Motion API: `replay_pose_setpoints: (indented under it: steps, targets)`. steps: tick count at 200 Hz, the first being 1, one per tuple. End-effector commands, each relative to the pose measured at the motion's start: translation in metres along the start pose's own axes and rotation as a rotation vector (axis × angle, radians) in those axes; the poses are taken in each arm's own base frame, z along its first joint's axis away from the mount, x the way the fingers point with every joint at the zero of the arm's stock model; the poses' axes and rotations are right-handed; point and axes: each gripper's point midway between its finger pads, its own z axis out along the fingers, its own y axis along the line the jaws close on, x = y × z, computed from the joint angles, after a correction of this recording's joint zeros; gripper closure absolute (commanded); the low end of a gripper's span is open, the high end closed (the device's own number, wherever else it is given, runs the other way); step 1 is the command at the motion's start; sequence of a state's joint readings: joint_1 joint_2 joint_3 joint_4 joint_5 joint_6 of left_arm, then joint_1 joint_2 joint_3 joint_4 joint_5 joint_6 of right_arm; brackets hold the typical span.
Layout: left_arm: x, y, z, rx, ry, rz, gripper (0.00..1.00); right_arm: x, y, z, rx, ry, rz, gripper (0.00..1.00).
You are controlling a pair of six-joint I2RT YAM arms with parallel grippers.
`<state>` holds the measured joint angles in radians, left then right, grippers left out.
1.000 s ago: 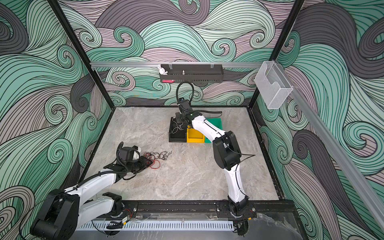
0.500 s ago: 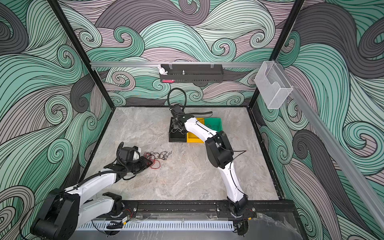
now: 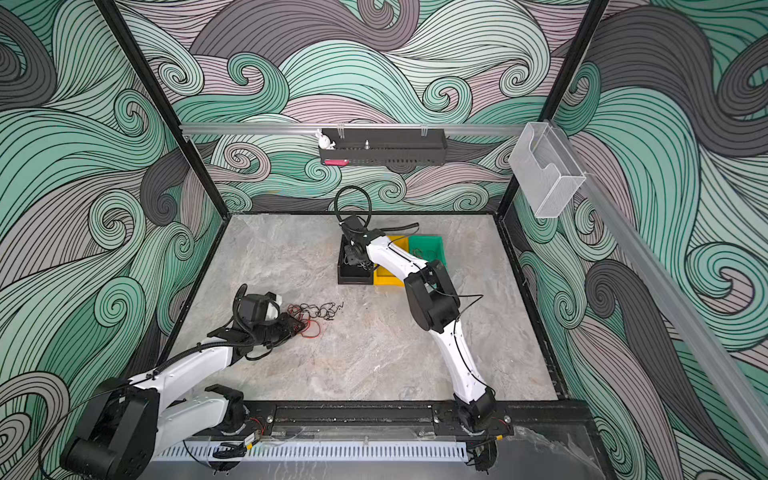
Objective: Untangle the cables
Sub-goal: 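Lower the white wire into the black bin and open the right gripper, then move the right gripper back to the tangle and grasp a black wire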
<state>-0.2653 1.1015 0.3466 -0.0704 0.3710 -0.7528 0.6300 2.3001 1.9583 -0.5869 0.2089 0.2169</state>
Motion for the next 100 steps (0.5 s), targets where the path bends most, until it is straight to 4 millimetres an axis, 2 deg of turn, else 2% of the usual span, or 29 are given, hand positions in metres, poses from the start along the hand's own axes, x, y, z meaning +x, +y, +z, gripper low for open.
replay_pose_setpoints:
  steps: [1, 47, 80, 100]
  targets:
    - [-0.002, -0.011, -0.003, 0.03, -0.003, 0.01, 0.73, -0.021, -0.006, -0.042, -0.03, -0.071, 0.019, 0.55]
    - [0.001, -0.014, -0.003, 0.052, 0.005, 0.018, 0.75, -0.022, -0.008, -0.089, -0.106, -0.131, 0.035, 0.49]
    - [0.007, -0.023, 0.0, 0.085, 0.021, 0.036, 0.78, -0.002, 0.0, -0.111, -0.204, -0.138, 0.068, 0.48]
    - [0.014, -0.031, 0.002, 0.097, 0.033, 0.064, 0.8, 0.023, 0.01, -0.115, -0.29, -0.114, 0.104, 0.48]
